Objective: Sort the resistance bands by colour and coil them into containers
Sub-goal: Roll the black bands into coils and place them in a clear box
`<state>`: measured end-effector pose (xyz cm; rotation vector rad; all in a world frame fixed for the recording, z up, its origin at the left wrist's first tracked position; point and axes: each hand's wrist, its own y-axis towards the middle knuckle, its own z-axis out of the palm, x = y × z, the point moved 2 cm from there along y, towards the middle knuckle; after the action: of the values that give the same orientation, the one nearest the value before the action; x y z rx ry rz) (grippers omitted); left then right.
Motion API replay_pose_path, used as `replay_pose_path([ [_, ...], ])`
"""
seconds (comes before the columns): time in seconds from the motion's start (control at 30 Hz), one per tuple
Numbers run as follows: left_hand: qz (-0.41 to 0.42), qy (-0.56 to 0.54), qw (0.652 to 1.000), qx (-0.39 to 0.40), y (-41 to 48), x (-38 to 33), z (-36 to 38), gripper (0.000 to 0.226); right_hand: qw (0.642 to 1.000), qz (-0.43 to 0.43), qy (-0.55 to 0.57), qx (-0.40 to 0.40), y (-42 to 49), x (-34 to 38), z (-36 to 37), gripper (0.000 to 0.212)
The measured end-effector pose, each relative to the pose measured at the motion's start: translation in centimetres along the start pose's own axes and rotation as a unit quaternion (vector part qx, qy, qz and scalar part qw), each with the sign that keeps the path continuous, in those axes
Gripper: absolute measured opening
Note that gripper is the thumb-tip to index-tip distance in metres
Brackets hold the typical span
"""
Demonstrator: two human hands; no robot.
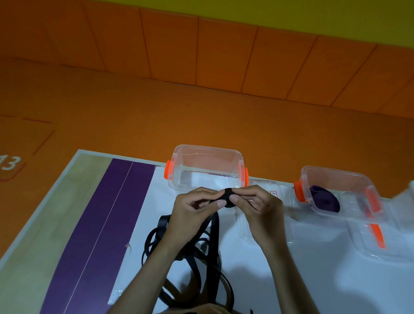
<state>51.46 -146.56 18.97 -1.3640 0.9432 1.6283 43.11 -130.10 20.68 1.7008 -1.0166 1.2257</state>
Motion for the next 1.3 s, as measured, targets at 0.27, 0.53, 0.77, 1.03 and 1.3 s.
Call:
replay_pose_path([
  [0.27,0.03,-0.002,0.999,-0.03,-0.9,-0.6,0.4,0.025,0.987,-0.109,-0.116,0.028,0.3,1.7,-0.7,0.016],
  [0.53,0.056,0.121,0.991,0.018,-0.1,-1.1,-0.8,0.027,0.97,-0.17,-0.167,0.058,0.0,2.4,-1.2,0.017],
  [0.77,0.059,0.095,0.993,0.045,-0.3,-1.9,-0.3,0.022,0.979,-0.154,-0.129,0.041,-0.4,2.9,-1.4,0.018],
  [1.03,0.075,0.036,0.997,-0.002,-1.0,-2.7,0.1,0.026,0.996,-0.081,0.021,0.036,-1.1,3.4,-0.5,0.024],
  [1.3,0.102,0.035,0.994,0.003,-1.6,-4.0,0.6,0.034,0.997,-0.082,0.014,-0.003,-0.9,5.0,-0.7,0.032],
])
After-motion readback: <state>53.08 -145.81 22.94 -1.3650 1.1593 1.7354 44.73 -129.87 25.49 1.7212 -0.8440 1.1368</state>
